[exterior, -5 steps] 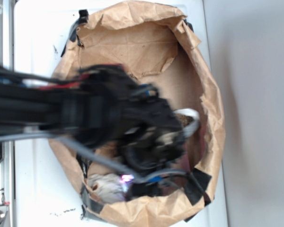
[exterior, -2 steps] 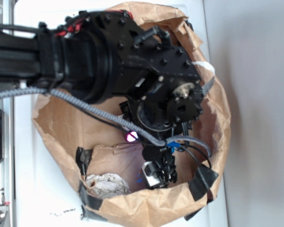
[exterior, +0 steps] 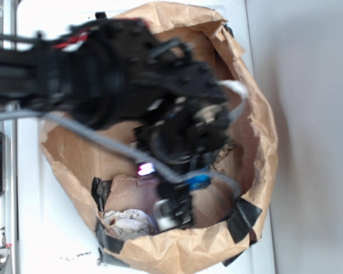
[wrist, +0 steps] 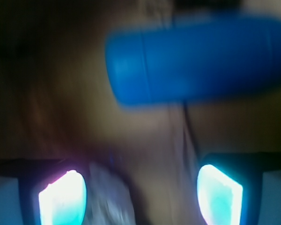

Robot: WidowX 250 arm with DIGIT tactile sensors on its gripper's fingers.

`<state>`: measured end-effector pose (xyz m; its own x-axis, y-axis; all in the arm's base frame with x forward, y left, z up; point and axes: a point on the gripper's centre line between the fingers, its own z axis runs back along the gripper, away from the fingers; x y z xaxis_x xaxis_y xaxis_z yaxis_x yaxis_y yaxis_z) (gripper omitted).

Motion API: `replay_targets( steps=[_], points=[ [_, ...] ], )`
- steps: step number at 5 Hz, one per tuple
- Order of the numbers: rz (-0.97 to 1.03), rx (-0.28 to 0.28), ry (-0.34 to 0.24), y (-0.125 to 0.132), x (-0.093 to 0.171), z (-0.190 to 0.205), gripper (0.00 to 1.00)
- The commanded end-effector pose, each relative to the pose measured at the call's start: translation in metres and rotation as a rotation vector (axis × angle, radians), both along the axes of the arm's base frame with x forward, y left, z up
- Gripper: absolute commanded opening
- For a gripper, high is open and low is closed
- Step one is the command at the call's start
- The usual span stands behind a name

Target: Grab the white paper.

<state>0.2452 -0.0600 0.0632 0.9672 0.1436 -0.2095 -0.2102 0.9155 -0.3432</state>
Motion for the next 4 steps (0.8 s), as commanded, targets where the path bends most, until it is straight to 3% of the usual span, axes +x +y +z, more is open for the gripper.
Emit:
replay_targets(
  steps=[1, 2, 4],
  points=[
    [-0.145, -0.144, -0.047, -0.005, -0.024, 0.021, 1.00],
    [-0.167, -0.157, -0.062, -0.016, -0.020, 0.007, 1.00],
    [-0.235, -0.114, 0.030, -0.024, -0.009, -0.029, 1.00]
  ],
)
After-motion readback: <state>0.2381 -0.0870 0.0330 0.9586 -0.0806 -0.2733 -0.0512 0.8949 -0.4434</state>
